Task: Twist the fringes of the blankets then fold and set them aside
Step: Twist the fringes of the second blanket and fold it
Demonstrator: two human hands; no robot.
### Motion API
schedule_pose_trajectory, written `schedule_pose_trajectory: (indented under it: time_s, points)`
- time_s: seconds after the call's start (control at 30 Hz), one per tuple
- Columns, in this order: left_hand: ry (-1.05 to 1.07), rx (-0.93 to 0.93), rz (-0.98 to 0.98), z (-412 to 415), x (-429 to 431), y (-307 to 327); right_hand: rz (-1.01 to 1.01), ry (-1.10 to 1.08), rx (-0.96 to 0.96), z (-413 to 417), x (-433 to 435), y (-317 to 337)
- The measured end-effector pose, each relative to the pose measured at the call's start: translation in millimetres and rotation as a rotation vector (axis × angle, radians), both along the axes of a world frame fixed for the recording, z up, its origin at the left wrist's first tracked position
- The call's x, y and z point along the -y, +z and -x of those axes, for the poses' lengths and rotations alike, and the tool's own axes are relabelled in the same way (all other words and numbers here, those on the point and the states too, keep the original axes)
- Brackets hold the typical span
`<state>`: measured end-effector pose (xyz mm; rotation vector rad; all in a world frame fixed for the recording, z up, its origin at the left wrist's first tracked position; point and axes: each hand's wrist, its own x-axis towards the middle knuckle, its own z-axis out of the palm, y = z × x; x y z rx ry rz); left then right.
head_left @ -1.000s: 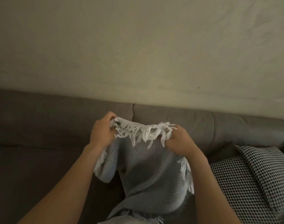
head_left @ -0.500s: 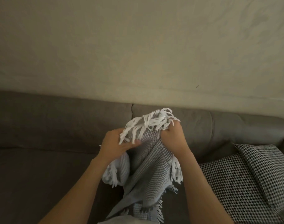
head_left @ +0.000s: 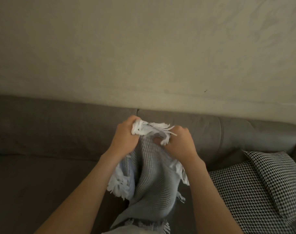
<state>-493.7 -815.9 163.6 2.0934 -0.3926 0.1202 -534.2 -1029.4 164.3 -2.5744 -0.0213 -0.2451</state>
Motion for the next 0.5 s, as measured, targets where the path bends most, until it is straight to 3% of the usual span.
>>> schedule_pose_trajectory:
  time_s: [0.1,0.2,0.37,0.5]
  points:
    - [0.167,0.164,0.003,-7.5,-1.7,13.7,0.050,-0.070,-0.320,3.3,8.9,-17.8]
    - [0.279,0.172,-0.002,-15.1,-5.2,14.5,0.011,-0.043,-0.514,6.8,14.0,-33.5]
    - [0.442,0.009,0.015,-18.9,-29.5,-6.4,-0.182,-0.090,-0.330,10.5,29.1,-18.8]
    - [0.524,-0.135,-0.030,-15.6,-45.7,-18.8,-0.329,-0.038,-0.415,14.6,45.6,-8.8]
